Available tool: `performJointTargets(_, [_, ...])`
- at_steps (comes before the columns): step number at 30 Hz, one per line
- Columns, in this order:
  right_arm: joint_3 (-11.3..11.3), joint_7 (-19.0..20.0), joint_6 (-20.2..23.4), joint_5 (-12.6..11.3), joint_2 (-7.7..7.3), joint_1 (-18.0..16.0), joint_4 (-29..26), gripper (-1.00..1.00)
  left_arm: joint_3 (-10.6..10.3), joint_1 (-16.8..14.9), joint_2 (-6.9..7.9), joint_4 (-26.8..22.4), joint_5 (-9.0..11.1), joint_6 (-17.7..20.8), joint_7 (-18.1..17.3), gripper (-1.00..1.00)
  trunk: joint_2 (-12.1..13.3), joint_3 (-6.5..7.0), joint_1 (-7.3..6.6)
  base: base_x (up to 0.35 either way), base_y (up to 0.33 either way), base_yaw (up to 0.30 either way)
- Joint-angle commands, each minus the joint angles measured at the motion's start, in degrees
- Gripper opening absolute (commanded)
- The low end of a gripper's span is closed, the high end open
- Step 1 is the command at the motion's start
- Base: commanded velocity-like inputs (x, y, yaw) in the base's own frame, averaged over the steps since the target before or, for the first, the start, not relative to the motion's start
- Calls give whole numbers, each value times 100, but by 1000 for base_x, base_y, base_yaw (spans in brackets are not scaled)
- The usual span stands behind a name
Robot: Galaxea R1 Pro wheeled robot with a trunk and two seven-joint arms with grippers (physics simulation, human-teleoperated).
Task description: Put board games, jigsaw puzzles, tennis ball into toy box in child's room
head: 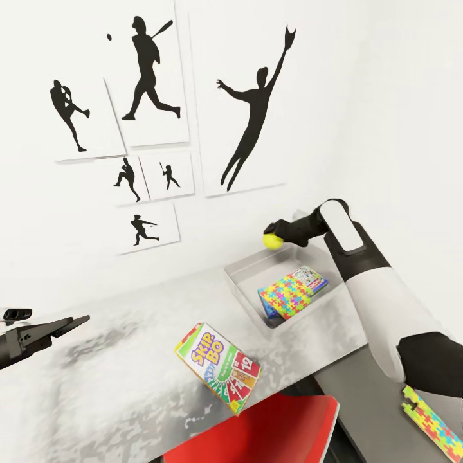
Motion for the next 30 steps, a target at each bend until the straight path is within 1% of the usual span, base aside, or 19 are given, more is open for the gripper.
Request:
performJointTargets(1, [33,-80,0,-63,1,-13,9,-100,3,-4,2,-2,-6,61,-23,100,-12,-12,3,0,0,0])
performJointTargets(6, [88,-134,0,-44,46,-21,64,-100,7,-4,2,-2,2,61,-23,100,-12,-24,3,0,0,0])
performJointTargets(8, [163,-147,0,-39,53,-23,77,-100,7,-4,2,-2,6,61,-23,100,-12,-37,3,0,0,0])
performJointTargets(10, [348,-155,0,-39,58,-25,89,-100,7,-4,2,-2,6,61,-23,100,-12,-53,3,0,0,0])
performJointTargets(12, [481,-156,0,-37,59,-25,105,-100,7,-4,2,-2,8,61,-23,100,-12,-70,3,0,0,0])
performJointTargets(15, [610,-153,0,-35,60,-25,199,-100,8,-4,2,-2,9,61,-23,100,-12,-95,3,0,0,0])
performJointTargets(20, [673,-135,0,-34,61,-25,349,-100,8,-4,2,-2,10,61,-23,100,-12,-138,3,0,0,0])
performJointTargets(30, [680,-117,0,-36,69,-26,443,-100,1,-4,2,-2,10,61,-23,100,-12,-224,3,0,0,0])
